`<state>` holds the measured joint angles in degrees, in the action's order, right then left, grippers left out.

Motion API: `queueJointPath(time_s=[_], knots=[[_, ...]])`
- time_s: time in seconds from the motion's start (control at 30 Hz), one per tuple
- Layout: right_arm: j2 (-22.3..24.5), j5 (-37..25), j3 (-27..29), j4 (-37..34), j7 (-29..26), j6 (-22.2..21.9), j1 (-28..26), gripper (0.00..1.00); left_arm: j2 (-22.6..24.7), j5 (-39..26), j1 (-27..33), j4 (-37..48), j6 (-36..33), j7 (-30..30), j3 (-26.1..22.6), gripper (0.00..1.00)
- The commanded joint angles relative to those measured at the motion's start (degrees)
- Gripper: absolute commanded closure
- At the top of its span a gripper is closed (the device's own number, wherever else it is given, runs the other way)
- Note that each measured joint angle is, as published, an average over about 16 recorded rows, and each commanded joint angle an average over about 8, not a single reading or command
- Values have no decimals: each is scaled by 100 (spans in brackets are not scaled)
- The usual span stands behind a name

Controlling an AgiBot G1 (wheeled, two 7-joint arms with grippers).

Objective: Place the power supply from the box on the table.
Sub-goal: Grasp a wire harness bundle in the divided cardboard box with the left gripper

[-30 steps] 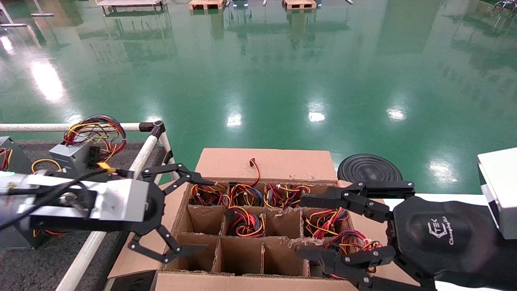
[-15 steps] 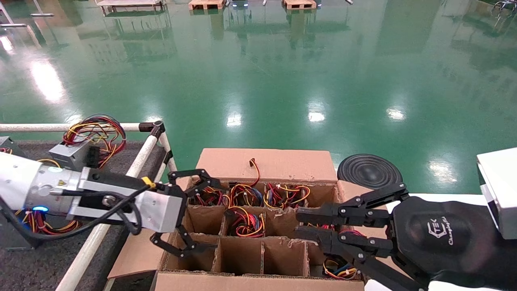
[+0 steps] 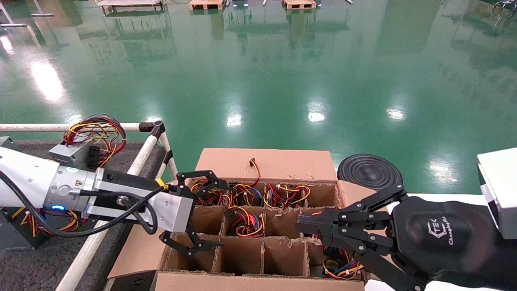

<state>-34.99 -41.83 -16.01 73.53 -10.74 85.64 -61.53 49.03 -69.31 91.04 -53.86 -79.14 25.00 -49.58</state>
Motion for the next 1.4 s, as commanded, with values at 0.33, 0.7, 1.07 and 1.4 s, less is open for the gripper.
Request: queueJointPath(time_s=[0.33, 0.7, 1.07, 1.4], knots=[[0, 0, 0, 0, 0, 0, 0, 100, 275, -308, 354, 279, 178, 476, -329, 0], [0, 0, 0, 0, 0, 0, 0, 100, 565, -501, 638, 530, 425, 1065, -665, 0], [0, 0, 0, 0, 0, 0, 0, 100, 733, -386, 696, 747, 501, 1441, -850, 0], [0, 0, 0, 0, 0, 0, 0, 100, 867, -163, 682, 974, 455, 1785, -957, 0]])
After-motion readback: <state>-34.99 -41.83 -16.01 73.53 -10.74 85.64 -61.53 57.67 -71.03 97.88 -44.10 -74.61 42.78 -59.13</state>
